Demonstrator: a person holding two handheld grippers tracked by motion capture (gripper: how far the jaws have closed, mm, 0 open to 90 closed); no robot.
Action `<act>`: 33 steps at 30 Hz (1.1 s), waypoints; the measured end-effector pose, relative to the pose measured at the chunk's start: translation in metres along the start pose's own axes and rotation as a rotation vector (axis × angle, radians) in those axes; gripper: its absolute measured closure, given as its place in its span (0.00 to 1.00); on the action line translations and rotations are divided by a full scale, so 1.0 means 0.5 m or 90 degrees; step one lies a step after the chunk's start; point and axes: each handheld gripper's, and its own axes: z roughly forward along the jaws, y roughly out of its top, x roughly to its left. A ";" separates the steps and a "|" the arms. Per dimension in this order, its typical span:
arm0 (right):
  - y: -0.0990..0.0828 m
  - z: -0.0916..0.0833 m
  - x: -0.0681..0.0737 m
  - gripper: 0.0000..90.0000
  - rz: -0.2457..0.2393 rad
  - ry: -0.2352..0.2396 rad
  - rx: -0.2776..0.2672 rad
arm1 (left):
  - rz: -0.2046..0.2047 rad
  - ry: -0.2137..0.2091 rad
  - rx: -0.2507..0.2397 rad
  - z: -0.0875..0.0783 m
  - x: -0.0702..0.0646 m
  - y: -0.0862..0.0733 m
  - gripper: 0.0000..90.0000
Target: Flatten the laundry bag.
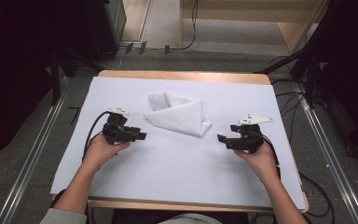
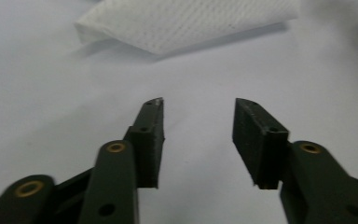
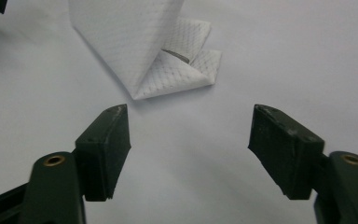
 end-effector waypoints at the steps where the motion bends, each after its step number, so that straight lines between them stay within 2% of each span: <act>1: -0.001 0.001 -0.001 0.38 0.000 0.000 0.003 | -0.002 -0.001 -0.001 0.002 0.001 0.001 0.53; 3: -0.003 0.003 -0.003 0.40 0.003 0.000 0.010 | 0.004 -0.005 -0.001 0.004 0.001 0.003 0.51; 4: -0.005 0.003 -0.003 0.42 0.005 0.001 0.011 | 0.008 0.003 0.001 0.004 0.001 0.003 0.51; 9: -0.008 -0.002 -0.010 0.49 0.036 0.007 0.026 | -0.007 0.004 -0.011 0.006 0.011 0.005 0.44; 12: -0.006 -0.003 -0.009 0.51 0.038 0.004 0.025 | -0.013 0.000 -0.018 0.004 0.015 0.005 0.43; 15: -0.002 -0.004 -0.005 0.54 0.027 -0.001 0.016 | -0.025 -0.008 -0.023 0.003 0.017 0.004 0.40; 18: 0.003 -0.008 0.002 0.55 0.009 -0.009 0.000 | -0.021 -0.009 -0.025 0.003 0.017 0.005 0.40; 21: 0.006 -0.010 0.004 0.54 0.026 0.001 -0.006 | -0.011 -0.004 -0.020 0.003 0.014 0.003 0.40; 27: 0.003 0.001 0.005 0.54 0.044 0.018 0.025 | -0.009 -0.002 -0.011 0.003 0.014 0.001 0.41; 33: 0.004 0.004 0.009 0.54 0.038 0.020 0.031 | -0.007 -0.003 -0.005 0.004 0.015 0.001 0.42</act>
